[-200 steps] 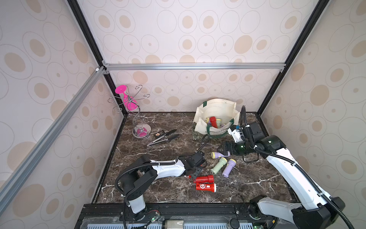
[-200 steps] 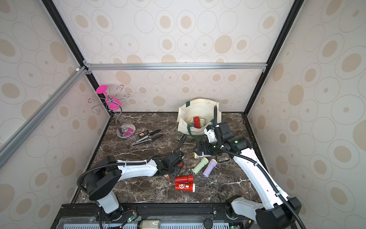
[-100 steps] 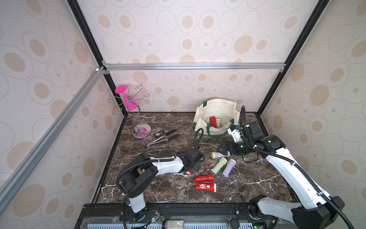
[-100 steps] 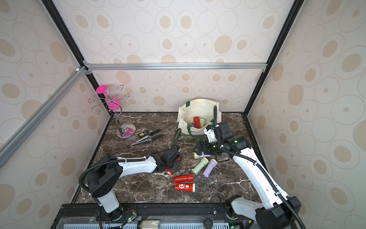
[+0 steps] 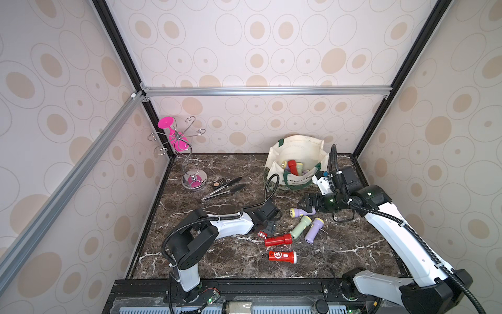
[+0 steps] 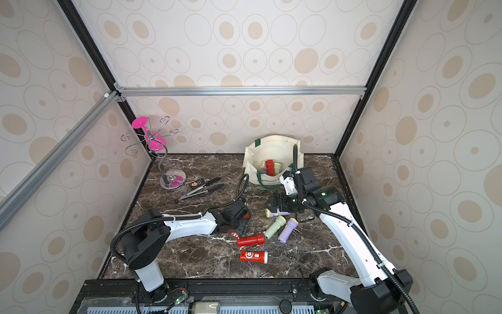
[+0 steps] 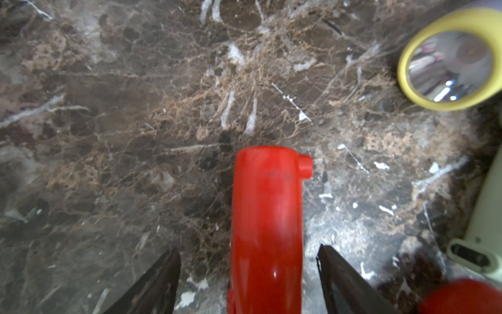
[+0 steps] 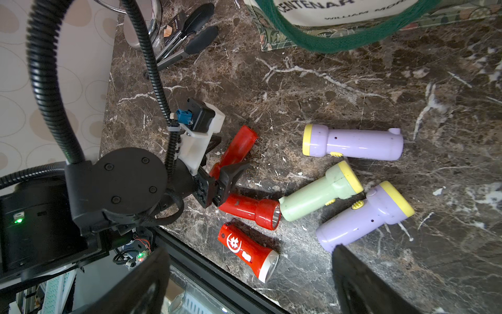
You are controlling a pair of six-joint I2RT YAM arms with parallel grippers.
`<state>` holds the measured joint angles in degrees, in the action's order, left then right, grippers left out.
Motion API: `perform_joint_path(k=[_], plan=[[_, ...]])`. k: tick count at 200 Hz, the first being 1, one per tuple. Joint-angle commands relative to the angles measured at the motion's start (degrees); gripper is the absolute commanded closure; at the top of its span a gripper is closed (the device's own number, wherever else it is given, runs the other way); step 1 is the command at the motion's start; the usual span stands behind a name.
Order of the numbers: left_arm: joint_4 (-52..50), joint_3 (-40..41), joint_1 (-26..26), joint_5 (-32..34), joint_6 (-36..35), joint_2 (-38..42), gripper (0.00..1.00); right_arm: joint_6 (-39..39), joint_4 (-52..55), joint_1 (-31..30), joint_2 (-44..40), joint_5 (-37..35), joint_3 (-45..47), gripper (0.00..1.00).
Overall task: Put the flashlights into the tote bags
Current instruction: Pick up the flashlight from the center of the board.
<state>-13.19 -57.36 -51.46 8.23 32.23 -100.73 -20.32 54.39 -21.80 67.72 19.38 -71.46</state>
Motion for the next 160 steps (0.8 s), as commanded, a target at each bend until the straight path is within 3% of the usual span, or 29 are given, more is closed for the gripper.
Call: perform_joint_path(k=[1, 73, 127, 160], plan=[[-2.6, 1.6, 0.3, -0.2, 1.6, 2.7, 0.23, -0.2, 0.0, -0.6, 0.0, 0.1, -0.7, 0.06], [-0.6, 7.1, -0.1, -3.2, 2.1, 5.1, 0.34, -0.5, -0.4, -1.0, 0.4, 0.1, -0.8, 0.06], [2.4, 6.9, -0.2, -5.6, 1.0, 2.2, 0.39, -0.3, -0.1, -1.1, 0.8, -0.1, -1.2, 0.06], [2.5, 7.2, -0.4, -6.0, 1.0, 1.6, 0.52, -0.3, 0.1, -1.1, 0.6, -0.3, -1.0, 0.06]])
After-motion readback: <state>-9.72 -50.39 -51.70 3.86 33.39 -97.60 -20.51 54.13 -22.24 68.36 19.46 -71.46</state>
